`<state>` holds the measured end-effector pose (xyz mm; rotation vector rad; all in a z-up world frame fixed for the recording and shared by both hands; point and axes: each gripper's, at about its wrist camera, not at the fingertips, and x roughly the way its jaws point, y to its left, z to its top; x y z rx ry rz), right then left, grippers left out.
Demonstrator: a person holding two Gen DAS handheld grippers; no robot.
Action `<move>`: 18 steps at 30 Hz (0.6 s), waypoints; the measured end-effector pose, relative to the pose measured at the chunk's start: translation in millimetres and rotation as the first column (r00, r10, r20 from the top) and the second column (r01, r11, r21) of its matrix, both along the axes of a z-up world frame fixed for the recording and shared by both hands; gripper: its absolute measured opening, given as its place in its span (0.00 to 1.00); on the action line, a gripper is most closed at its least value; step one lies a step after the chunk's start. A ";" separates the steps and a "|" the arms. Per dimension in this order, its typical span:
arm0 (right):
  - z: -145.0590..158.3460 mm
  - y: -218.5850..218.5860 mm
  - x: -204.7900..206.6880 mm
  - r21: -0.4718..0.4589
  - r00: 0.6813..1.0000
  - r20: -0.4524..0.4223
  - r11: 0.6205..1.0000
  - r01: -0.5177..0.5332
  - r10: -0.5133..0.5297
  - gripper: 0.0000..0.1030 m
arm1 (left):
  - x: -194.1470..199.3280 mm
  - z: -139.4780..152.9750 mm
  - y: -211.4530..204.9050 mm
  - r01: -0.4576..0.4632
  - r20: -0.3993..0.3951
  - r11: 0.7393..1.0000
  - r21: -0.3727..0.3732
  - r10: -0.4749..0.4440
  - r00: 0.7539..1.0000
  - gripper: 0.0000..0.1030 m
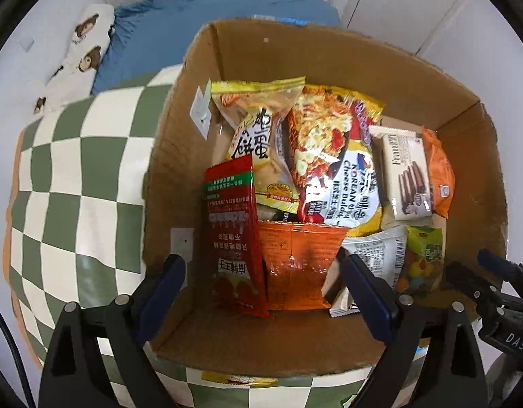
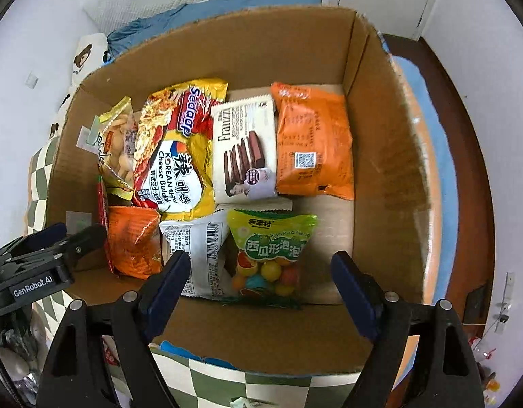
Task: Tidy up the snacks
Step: 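Carry both packs into the box and open both tools, then withdraw both tools from the box back over the mat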
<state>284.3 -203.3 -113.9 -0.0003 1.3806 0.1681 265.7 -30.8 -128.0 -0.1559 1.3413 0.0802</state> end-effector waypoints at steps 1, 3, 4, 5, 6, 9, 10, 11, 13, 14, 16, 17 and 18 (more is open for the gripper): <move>2.7 -0.4 -1.8 -0.001 1.000 0.008 1.000 0.003 -0.003 0.84 | -3.9 4.7 -1.6 -0.001 0.016 1.000 0.007 0.000 1.000 0.92; 6.3 0.4 -5.8 -0.007 1.000 0.030 1.000 0.003 -0.003 0.85 | -9.9 15.9 -6.4 0.000 0.054 1.000 0.013 -0.001 0.999 0.92; 10.7 -0.7 -9.0 -0.007 0.999 0.043 1.000 0.006 -0.005 0.90 | -15.9 23.1 -9.0 0.000 0.078 1.000 0.024 -0.002 0.997 0.92; 17.2 -2.9 -13.5 -0.003 0.999 0.052 1.000 0.007 -0.006 0.93 | -19.2 28.9 -11.6 0.002 0.093 1.000 0.031 -0.005 0.996 0.92; 21.5 -4.0 -17.1 -0.004 0.998 0.069 1.000 0.009 -0.008 0.94 | -23.8 34.8 -14.5 0.006 0.112 0.999 0.036 -0.010 0.994 0.92; 41.4 -7.7 -32.1 -0.025 0.992 0.130 1.000 0.003 0.000 0.94 | -37.2 54.1 -19.1 0.018 0.165 0.998 0.053 -0.026 0.986 0.92; 47.1 -8.9 -36.8 -0.028 0.989 0.148 1.000 0.003 0.001 0.94 | -41.5 61.7 -19.8 0.020 0.182 0.998 0.052 -0.029 0.983 0.92; 52.9 -9.2 -42.2 -0.027 0.986 0.166 1.000 0.003 0.002 0.94 | -44.1 66.9 -21.2 0.021 0.199 0.998 0.052 -0.031 0.979 0.92; 66.3 -10.4 -53.6 -0.022 0.980 0.199 1.000 0.001 0.003 0.94 | -53.8 79.1 -24.3 0.027 0.231 0.998 0.048 -0.037 0.972 0.92; 72.7 -10.9 -59.6 -0.024 0.976 0.217 1.000 0.000 0.006 0.94 | -57.6 85.0 -26.9 0.030 0.249 0.998 0.051 -0.042 0.968 0.92; 86.2 -12.1 -73.3 -0.022 0.967 0.254 1.000 -0.004 0.009 0.94 | -67.1 96.2 -30.4 0.035 0.282 0.997 0.065 -0.052 0.958 0.92; 92.2 -12.6 -79.5 -0.023 0.963 0.268 1.000 -0.006 0.012 0.94 | -73.0 102.4 -32.1 0.036 0.298 0.997 0.073 -0.056 0.953 0.92; 99.1 -14.0 -86.7 -0.018 0.959 0.284 1.000 -0.006 0.011 0.94 | -81.3 111.0 -33.6 0.037 0.321 0.997 0.074 -0.059 0.945 0.92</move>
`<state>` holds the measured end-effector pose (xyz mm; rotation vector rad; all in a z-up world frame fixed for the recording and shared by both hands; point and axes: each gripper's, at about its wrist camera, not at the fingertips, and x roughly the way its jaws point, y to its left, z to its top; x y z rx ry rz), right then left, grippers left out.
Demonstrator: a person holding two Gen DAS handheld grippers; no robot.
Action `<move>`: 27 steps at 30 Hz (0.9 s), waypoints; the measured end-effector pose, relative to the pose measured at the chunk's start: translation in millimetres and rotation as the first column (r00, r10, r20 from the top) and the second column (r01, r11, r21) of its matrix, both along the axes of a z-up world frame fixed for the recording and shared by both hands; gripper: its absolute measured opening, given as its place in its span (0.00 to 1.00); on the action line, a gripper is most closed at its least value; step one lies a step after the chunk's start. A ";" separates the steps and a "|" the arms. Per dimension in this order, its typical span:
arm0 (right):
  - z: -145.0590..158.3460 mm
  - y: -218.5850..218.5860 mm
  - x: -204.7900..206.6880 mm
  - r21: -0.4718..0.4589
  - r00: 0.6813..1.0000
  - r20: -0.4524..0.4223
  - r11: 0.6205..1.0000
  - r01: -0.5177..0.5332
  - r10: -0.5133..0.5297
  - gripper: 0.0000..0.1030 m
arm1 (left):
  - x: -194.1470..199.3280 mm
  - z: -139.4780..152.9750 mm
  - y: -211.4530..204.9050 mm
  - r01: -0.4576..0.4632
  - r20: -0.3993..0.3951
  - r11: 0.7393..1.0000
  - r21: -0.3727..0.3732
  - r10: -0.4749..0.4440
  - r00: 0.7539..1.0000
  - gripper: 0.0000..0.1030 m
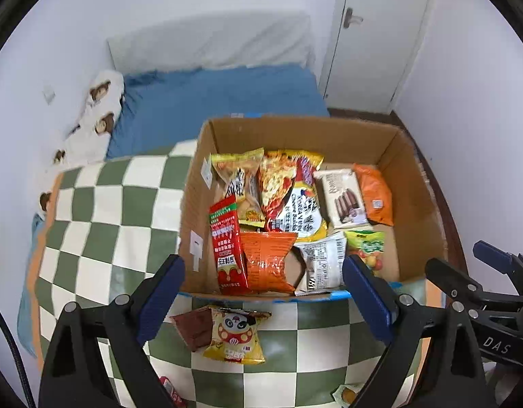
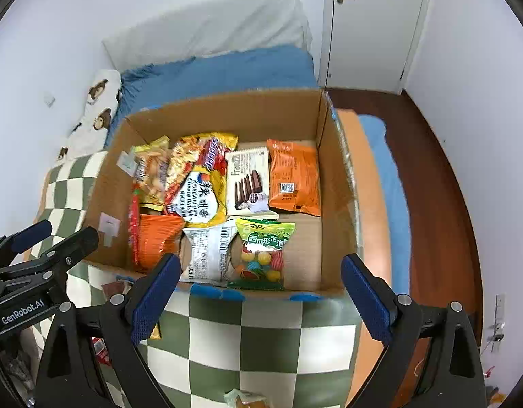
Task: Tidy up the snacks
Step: 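Withdraw both tools from the box back over the mat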
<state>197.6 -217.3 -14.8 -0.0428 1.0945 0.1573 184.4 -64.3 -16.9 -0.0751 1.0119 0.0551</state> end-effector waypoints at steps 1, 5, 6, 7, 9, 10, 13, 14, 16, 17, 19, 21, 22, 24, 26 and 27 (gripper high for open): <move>7.6 -1.9 -8.1 0.008 1.000 0.019 1.000 0.001 -0.001 0.94 | -5.8 5.1 -0.4 0.000 0.016 1.000 0.001 0.000 1.000 0.92; 34.2 -8.0 -37.1 0.015 0.996 0.093 1.000 0.007 -0.008 0.94 | -29.6 27.0 -2.4 -0.002 0.070 1.000 -0.001 0.002 0.998 0.92; 40.1 -9.6 -43.3 0.018 0.994 0.107 1.000 0.008 -0.010 0.94 | -35.5 31.7 -3.1 -0.002 0.082 1.000 -0.002 0.002 0.997 0.92; 46.4 -11.4 -49.6 0.021 0.992 0.123 1.000 0.010 -0.013 0.94 | -42.1 37.1 -3.8 -0.001 0.095 1.000 -0.005 0.001 0.995 0.92; 58.7 -13.5 -62.2 0.028 0.989 0.148 1.000 0.009 -0.013 0.94 | -52.8 45.8 -5.3 -0.001 0.114 1.000 -0.001 0.002 0.993 0.92; 64.3 -14.5 -67.2 0.028 0.987 0.160 1.000 0.008 -0.013 0.94 | -57.4 48.4 -7.0 0.000 0.122 1.000 0.000 0.000 0.993 0.92; 82.3 -17.1 -85.2 0.033 0.979 0.201 0.999 0.004 -0.011 0.94 | -71.9 59.5 -9.9 0.000 0.154 1.000 0.010 -0.001 0.988 0.92; 86.6 -17.6 -89.7 0.030 0.977 0.212 1.000 0.004 -0.010 0.94 | -76.4 62.7 -11.1 -0.004 0.166 1.000 0.021 0.001 0.986 0.92; 95.6 -18.3 -100.3 0.030 0.972 0.235 1.000 0.002 -0.009 0.94 | -84.6 68.0 -12.7 -0.004 0.180 1.000 0.024 0.000 0.984 0.92; 99.3 -18.9 -104.4 0.030 0.970 0.244 1.000 0.002 -0.010 0.94 | -87.9 70.1 -13.0 -0.004 0.182 1.000 0.017 0.001 0.983 0.92; 105.5 -19.1 -112.6 0.033 0.966 0.258 0.999 0.002 -0.010 0.94 | -92.1 71.9 -13.2 -0.004 0.185 1.000 0.010 0.002 0.983 0.92; 109.0 -20.4 -118.6 0.046 0.965 0.262 0.999 0.000 -0.012 0.94 | -94.6 71.0 -12.0 -0.009 0.182 1.000 0.007 0.008 0.983 0.92; 109.9 -19.6 -120.5 0.049 0.965 0.260 0.999 0.000 -0.012 0.94 | -95.7 69.3 -10.2 -0.014 0.179 1.000 0.004 0.013 0.984 0.92; 107.9 -20.5 -123.5 0.072 0.969 0.245 0.997 0.000 -0.018 0.94 | -97.8 62.6 -2.5 -0.036 0.159 0.999 -0.005 0.037 0.987 0.92; 99.4 -20.2 -123.8 0.087 0.977 0.213 0.996 -0.002 -0.017 0.94 | -102.3 52.9 8.6 -0.064 0.135 0.998 -0.022 0.067 0.989 0.92; 93.9 -20.0 -123.4 0.095 0.981 0.195 0.995 -0.001 -0.018 0.95 | -105.1 43.7 18.4 -0.090 0.109 0.996 -0.026 0.092 0.990 0.92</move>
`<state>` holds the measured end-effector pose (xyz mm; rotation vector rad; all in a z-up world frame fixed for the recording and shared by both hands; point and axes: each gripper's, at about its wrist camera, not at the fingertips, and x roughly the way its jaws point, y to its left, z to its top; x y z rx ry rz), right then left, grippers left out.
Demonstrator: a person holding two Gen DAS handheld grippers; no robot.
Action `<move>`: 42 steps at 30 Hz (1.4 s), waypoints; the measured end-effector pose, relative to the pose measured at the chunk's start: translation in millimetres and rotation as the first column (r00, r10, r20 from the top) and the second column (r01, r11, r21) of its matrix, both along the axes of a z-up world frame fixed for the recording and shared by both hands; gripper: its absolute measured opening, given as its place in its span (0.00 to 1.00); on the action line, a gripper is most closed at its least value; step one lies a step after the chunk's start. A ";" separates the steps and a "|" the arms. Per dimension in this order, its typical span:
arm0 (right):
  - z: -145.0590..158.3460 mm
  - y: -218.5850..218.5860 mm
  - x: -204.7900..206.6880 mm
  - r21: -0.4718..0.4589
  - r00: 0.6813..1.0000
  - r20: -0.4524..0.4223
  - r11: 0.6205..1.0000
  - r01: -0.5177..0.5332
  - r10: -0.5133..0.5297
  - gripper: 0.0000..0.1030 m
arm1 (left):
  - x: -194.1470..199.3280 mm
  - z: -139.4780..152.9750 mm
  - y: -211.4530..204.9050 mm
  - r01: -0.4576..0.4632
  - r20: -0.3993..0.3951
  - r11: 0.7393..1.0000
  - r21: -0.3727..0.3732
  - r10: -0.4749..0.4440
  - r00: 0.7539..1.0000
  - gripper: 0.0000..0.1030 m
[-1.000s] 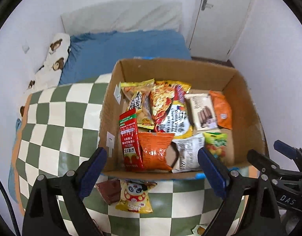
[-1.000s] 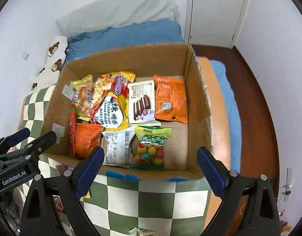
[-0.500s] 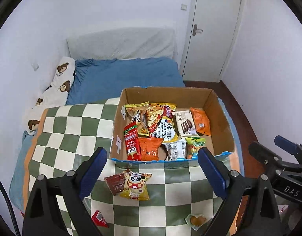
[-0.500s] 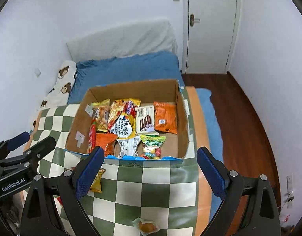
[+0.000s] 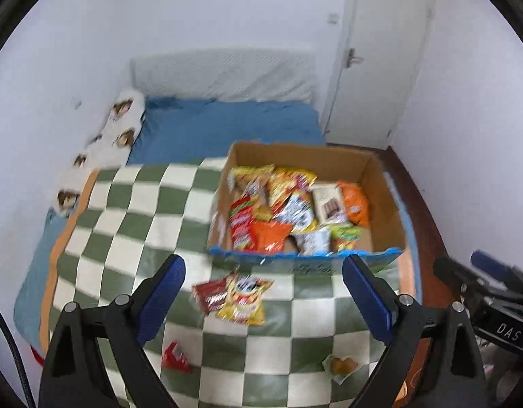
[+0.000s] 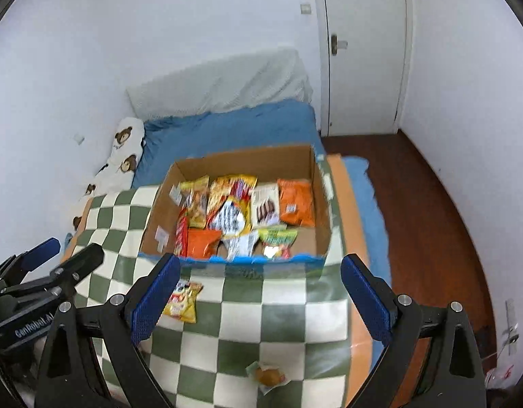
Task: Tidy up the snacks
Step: 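Withdraw both tools from the box back over the mat, then grasp the small red candy with left tool while right tool grasps panda chip bag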
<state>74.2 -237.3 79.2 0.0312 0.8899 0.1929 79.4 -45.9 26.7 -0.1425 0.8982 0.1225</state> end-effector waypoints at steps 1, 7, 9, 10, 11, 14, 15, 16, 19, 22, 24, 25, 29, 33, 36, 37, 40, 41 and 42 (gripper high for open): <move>-10.6 2.0 0.8 0.015 0.999 -0.037 1.000 -0.007 0.008 0.95 | -2.0 -7.4 7.2 -0.020 -0.022 1.000 0.000 0.020 1.000 0.92; -98.0 33.3 12.9 0.091 0.956 -0.277 0.993 -0.074 0.096 0.95 | -20.9 -77.0 70.8 -0.172 -0.205 0.984 0.038 0.176 0.963 0.92; -134.4 51.3 18.6 0.120 0.927 -0.353 0.989 -0.089 0.127 0.95 | -28.5 -99.7 87.3 -0.208 -0.256 0.976 0.071 0.219 0.941 0.92; -149.8 59.8 22.1 0.130 0.915 -0.381 0.987 -0.092 0.135 0.95 | -33.9 -112.2 96.8 -0.229 -0.280 0.970 0.078 0.242 0.929 0.92; -165.8 68.7 25.6 0.141 0.902 -0.407 0.986 -0.091 0.141 0.95 | -38.6 -124.5 106.6 -0.251 -0.304 0.964 0.083 0.264 0.915 0.92; -205.7 97.7 39.3 0.147 0.877 -0.458 0.985 -0.085 0.144 0.95 | -46.6 -153.9 126.8 -0.291 -0.368 0.954 0.074 0.297 0.881 0.92; -217.1 107.7 44.6 0.144 0.872 -0.468 0.986 -0.083 0.142 0.95 | -48.9 -163.8 132.5 -0.304 -0.389 0.950 0.065 0.305 0.869 0.92; -226.1 116.9 49.8 0.141 0.869 -0.476 0.987 -0.081 0.139 0.94 | -50.5 -174.7 137.7 -0.316 -0.416 0.947 0.055 0.310 0.855 0.92; -249.2 146.0 62.6 0.114 0.869 -0.479 0.990 -0.076 0.122 0.95 | -50.8 -201.8 147.4 -0.329 -0.473 0.944 0.027 0.302 0.828 0.92; -268.9 167.8 75.9 0.106 0.867 -0.490 0.994 -0.038 0.086 0.95 | -53.7 -219.7 147.7 -0.317 -0.505 0.948 -0.007 0.270 0.820 0.92; -278.4 179.2 81.9 0.103 0.864 -0.498 0.994 -0.024 0.072 0.94 | -55.7 -230.3 143.2 -0.290 -0.522 0.957 -0.025 0.235 0.820 0.92; -283.0 184.0 83.5 0.103 0.862 -0.502 0.994 -0.020 0.069 0.94 | -55.5 -234.7 141.2 -0.277 -0.526 0.960 -0.031 0.220 0.821 0.92; -300.5 198.3 82.1 0.066 0.850 -0.523 0.997 -0.041 0.069 0.63 | -53.2 -249.3 129.7 -0.219 -0.527 0.975 -0.048 0.161 0.834 0.92; -302.6 191.0 67.7 0.038 0.842 -0.529 0.994 -0.098 0.103 0.63 | -49.9 -263.8 123.4 -0.195 -0.522 0.974 -0.115 0.108 0.846 0.65; -304.6 174.0 47.8 0.011 0.818 -0.562 0.990 -0.140 0.122 0.63 | -49.1 -278.8 115.1 -0.186 -0.549 0.971 -0.151 0.074 0.832 0.42; -305.8 167.4 40.9 0.010 0.810 -0.572 0.989 -0.147 0.126 0.63 | -51.2 -279.9 112.5 -0.185 -0.546 0.970 -0.158 0.071 0.835 0.41; -309.5 148.3 20.6 0.009 0.786 -0.606 0.989 -0.147 0.123 0.63 | -57.1 -279.8 98.9 -0.169 -0.538 0.969 -0.179 0.047 0.842 0.39; -310.1 143.3 15.3 0.015 0.781 -0.612 0.989 -0.144 0.123 0.63 | -59.1 -279.3 94.5 -0.169 -0.537 0.967 -0.192 0.040 0.843 0.39; -310.6 138.6 10.1 0.021 0.777 -0.618 0.990 -0.136 0.120 0.63 | -61.1 -278.6 86.5 -0.162 -0.538 0.966 -0.204 0.027 0.842 0.38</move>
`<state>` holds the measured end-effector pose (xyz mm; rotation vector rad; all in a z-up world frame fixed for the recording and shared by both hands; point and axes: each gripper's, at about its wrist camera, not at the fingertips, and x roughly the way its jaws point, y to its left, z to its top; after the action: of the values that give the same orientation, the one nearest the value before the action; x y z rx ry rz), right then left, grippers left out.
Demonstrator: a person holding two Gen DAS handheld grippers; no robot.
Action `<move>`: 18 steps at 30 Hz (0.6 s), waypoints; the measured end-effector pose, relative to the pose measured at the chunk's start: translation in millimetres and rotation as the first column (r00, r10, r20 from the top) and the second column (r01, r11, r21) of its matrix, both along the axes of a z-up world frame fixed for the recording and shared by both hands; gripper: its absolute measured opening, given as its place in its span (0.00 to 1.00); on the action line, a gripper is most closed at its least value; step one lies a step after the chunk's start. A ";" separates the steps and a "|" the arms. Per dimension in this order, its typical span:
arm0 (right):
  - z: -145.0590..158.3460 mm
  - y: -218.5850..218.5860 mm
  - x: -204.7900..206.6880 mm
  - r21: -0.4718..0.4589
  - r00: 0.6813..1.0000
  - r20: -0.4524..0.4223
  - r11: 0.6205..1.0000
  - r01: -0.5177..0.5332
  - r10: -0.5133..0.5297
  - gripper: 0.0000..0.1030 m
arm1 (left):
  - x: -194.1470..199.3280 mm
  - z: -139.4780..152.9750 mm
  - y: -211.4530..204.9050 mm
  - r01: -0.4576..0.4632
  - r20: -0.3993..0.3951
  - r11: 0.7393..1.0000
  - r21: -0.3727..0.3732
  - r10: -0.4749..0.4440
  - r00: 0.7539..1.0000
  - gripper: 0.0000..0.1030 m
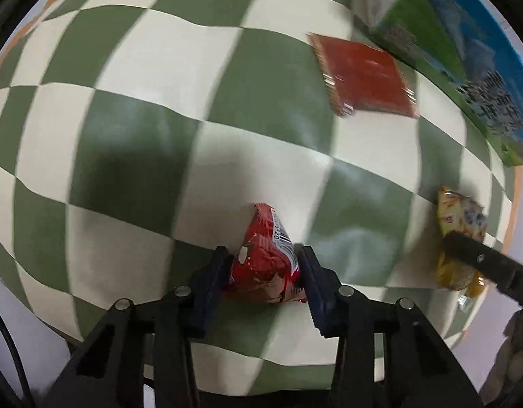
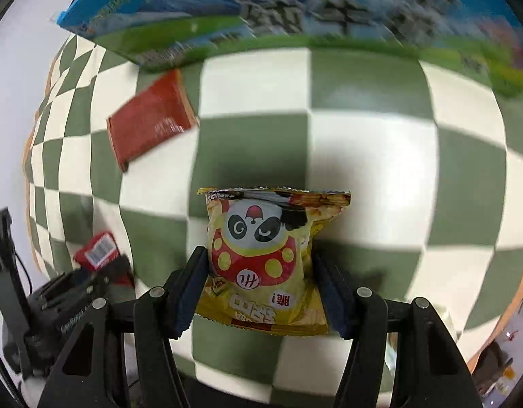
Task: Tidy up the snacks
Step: 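Grasp the small red candy with left tool while right tool grasps panda chip bag, then lower both snacks into the box and open both tools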
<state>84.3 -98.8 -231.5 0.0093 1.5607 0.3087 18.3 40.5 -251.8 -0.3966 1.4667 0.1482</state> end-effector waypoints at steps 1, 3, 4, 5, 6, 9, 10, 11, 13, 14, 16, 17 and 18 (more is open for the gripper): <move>-0.4 -3.0 -3.8 0.009 1.000 -0.008 1.000 0.007 -0.007 0.63 | -1.2 0.7 -9.0 0.014 0.001 1.000 -0.003 -0.014 1.000 0.38; -0.3 -6.0 -8.6 0.031 1.000 -0.017 0.999 0.023 -0.022 0.62 | -2.3 2.3 -23.6 0.035 0.006 0.999 -0.003 -0.035 0.999 0.38; -0.3 -3.1 -10.4 0.031 1.000 -0.012 0.999 0.020 -0.020 0.62 | -1.8 3.3 -32.1 0.047 0.006 0.999 -0.005 -0.047 0.999 0.38; -0.3 -2.4 -11.4 0.031 1.000 -0.004 0.999 0.019 -0.019 0.62 | -1.6 5.5 -38.7 0.057 0.011 0.998 -0.008 -0.056 0.998 0.38; -0.3 -5.7 -11.0 0.036 1.000 0.002 0.999 0.023 -0.023 0.60 | -1.5 8.3 -43.8 0.063 0.016 0.998 -0.009 -0.063 0.998 0.37; 2.6 -8.7 -13.3 0.047 1.000 0.015 0.999 0.023 -0.024 0.51 | 3.5 20.9 -57.2 0.086 0.047 0.996 -0.011 -0.086 0.995 0.37; 5.8 -10.0 -14.2 0.056 0.999 0.020 0.998 0.028 -0.029 0.51 | 4.3 24.1 -58.9 0.092 0.056 0.996 -0.013 -0.091 0.994 0.37; 11.6 -19.7 -9.3 0.065 0.999 0.022 0.997 0.033 -0.035 0.51 | 4.8 29.0 -61.4 0.096 0.067 0.995 -0.010 -0.095 0.993 0.37; 21.6 -26.3 -8.1 0.075 0.998 0.039 0.996 0.038 -0.041 0.50 | 6.4 39.4 -66.9 0.099 0.085 0.995 -0.021 -0.097 0.992 0.37; 26.8 -30.6 -7.2 0.080 0.998 0.045 0.996 0.043 -0.047 0.50 | 8.9 43.4 -66.2 0.095 0.092 0.995 -0.034 -0.091 0.992 0.37; 36.0 -41.1 -5.0 0.103 0.997 0.048 0.993 0.059 -0.064 0.50 | 10.2 58.9 -66.9 0.089 0.117 0.994 -0.064 -0.081 0.990 0.37; 42.3 -45.9 -4.0 0.119 0.996 0.050 0.991 0.069 -0.076 0.50 | 15.9 66.5 -64.3 0.091 0.135 0.993 -0.078 -0.080 0.988 0.37; 51.1 -50.6 -3.0 0.137 0.995 0.056 0.988 0.076 -0.084 0.50 | 17.3 78.1 -67.2 0.095 0.157 0.992 -0.084 -0.081 0.984 0.37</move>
<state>81.3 -149.4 -180.3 0.1655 1.4718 0.3472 35.6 -26.7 -173.8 -0.4079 1.3395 -0.0200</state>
